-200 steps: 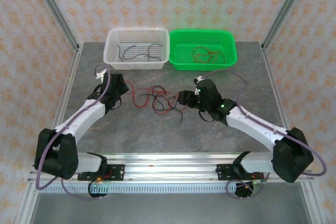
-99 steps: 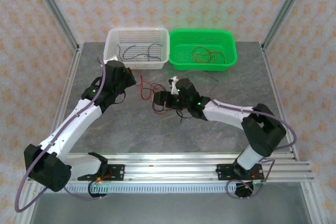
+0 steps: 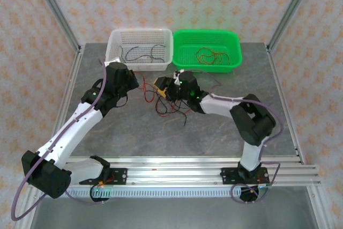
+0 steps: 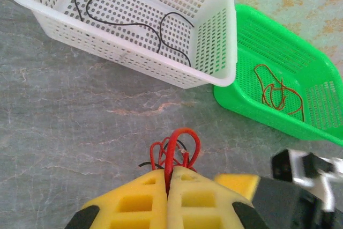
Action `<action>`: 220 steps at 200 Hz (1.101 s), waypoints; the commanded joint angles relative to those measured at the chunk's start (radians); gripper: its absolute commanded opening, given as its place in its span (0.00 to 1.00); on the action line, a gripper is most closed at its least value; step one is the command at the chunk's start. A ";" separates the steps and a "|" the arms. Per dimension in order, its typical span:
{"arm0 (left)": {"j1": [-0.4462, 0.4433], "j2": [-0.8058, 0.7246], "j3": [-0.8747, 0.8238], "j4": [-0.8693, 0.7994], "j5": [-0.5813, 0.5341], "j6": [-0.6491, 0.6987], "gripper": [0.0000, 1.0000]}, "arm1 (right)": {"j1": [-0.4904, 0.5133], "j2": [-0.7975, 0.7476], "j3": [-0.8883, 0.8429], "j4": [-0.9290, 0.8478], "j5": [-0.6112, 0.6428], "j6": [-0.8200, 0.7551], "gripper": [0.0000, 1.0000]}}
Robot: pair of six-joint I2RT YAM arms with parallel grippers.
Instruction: Untangle the cables
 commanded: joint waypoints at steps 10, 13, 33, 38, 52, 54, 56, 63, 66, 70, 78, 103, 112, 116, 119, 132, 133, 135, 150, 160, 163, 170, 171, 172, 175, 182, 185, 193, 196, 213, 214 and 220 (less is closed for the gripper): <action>-0.005 -0.030 0.018 -0.021 -0.021 0.025 0.00 | 0.006 0.074 0.097 0.083 -0.118 0.177 0.59; -0.005 -0.031 0.018 -0.020 -0.020 0.025 0.00 | 0.005 0.081 0.103 0.080 -0.123 0.184 0.60; -0.005 -0.037 0.019 -0.020 -0.022 0.026 0.00 | 0.005 0.114 0.143 0.071 -0.154 0.207 0.61; -0.004 -0.037 0.019 -0.020 -0.020 0.026 0.00 | 0.007 0.123 0.154 0.068 -0.161 0.210 0.61; -0.005 -0.041 0.017 -0.019 -0.019 0.025 0.00 | 0.007 0.142 0.180 0.061 -0.181 0.220 0.61; -0.004 -0.041 0.017 -0.019 -0.018 0.025 0.00 | 0.008 0.144 0.183 0.061 -0.183 0.223 0.61; -0.004 -0.042 0.018 -0.017 -0.017 0.025 0.00 | 0.008 0.148 0.187 0.061 -0.186 0.226 0.61; -0.004 -0.044 0.016 -0.016 -0.019 0.024 0.00 | 0.010 0.159 0.199 0.059 -0.194 0.231 0.61; -0.006 -0.045 0.016 -0.015 -0.018 0.025 0.00 | 0.010 0.164 0.202 0.059 -0.196 0.235 0.62; -0.006 -0.045 0.016 -0.015 -0.017 0.025 0.00 | 0.011 0.172 0.212 0.060 -0.201 0.240 0.62; -0.007 -0.046 0.017 -0.014 -0.014 0.024 0.00 | 0.013 0.188 0.227 0.060 -0.210 0.249 0.62; -0.010 -0.050 0.027 -0.013 -0.008 0.024 0.00 | 0.015 0.240 0.270 0.072 -0.236 0.284 0.62; -0.012 -0.052 0.031 -0.014 -0.007 0.023 0.00 | 0.015 0.256 0.288 0.077 -0.242 0.293 0.62; -0.012 -0.053 0.033 -0.016 -0.007 0.023 0.00 | 0.015 0.262 0.296 0.077 -0.244 0.295 0.62; -0.013 -0.054 0.034 -0.016 -0.008 0.023 0.00 | 0.015 0.266 0.302 0.077 -0.244 0.297 0.62; -0.014 -0.054 0.041 -0.019 -0.008 0.024 0.00 | 0.015 0.284 0.323 0.075 -0.248 0.304 0.61; -0.015 -0.055 0.041 -0.020 -0.007 0.024 0.00 | 0.015 0.285 0.323 0.075 -0.248 0.304 0.60; -0.014 -0.056 0.042 -0.020 -0.008 0.024 0.00 | 0.015 0.287 0.327 0.073 -0.250 0.304 0.60; -0.016 -0.061 0.048 -0.022 -0.010 0.025 0.00 | 0.015 0.299 0.342 0.072 -0.256 0.304 0.52; -0.018 -0.063 0.054 -0.025 -0.010 0.027 0.00 | 0.015 0.302 0.343 0.072 -0.258 0.304 0.39; -0.018 -0.063 0.056 -0.025 -0.011 0.027 0.00 | 0.015 0.302 0.342 0.071 -0.258 0.302 0.34; -0.018 -0.062 0.062 -0.029 -0.014 0.028 0.00 | 0.015 0.298 0.336 0.071 -0.257 0.301 0.22; -0.018 -0.063 0.063 -0.029 -0.014 0.028 0.00 | 0.015 0.298 0.334 0.070 -0.256 0.301 0.20; -0.018 -0.062 0.065 -0.029 -0.015 0.030 0.00 | 0.015 0.299 0.335 0.070 -0.256 0.300 0.19; -0.019 -0.062 0.067 -0.031 -0.015 0.031 0.00 | 0.014 0.296 0.331 0.068 -0.254 0.299 0.14; -0.019 -0.061 0.077 -0.035 -0.017 0.034 0.00 | 0.015 0.291 0.323 0.060 -0.251 0.292 0.07; -0.019 -0.060 0.082 -0.036 -0.016 0.036 0.00 | 0.015 0.290 0.318 0.057 -0.248 0.290 0.04; -0.019 -0.055 0.097 -0.039 -0.016 0.039 0.00 | 0.015 0.282 0.306 0.049 -0.238 0.278 0.00; -0.019 -0.054 0.103 -0.040 -0.013 0.040 0.00 | 0.015 0.279 0.301 0.044 -0.234 0.273 0.00; -0.021 -0.041 0.156 -0.049 -0.011 0.053 0.00 | 0.012 0.264 0.272 0.019 -0.212 0.239 0.00; -0.021 -0.040 0.160 -0.050 -0.011 0.054 0.00 | 0.012 0.263 0.271 0.018 -0.210 0.237 0.00; -0.021 -0.032 0.187 -0.058 -0.011 0.060 0.00 | 0.009 0.260 0.261 0.011 -0.202 0.227 0.00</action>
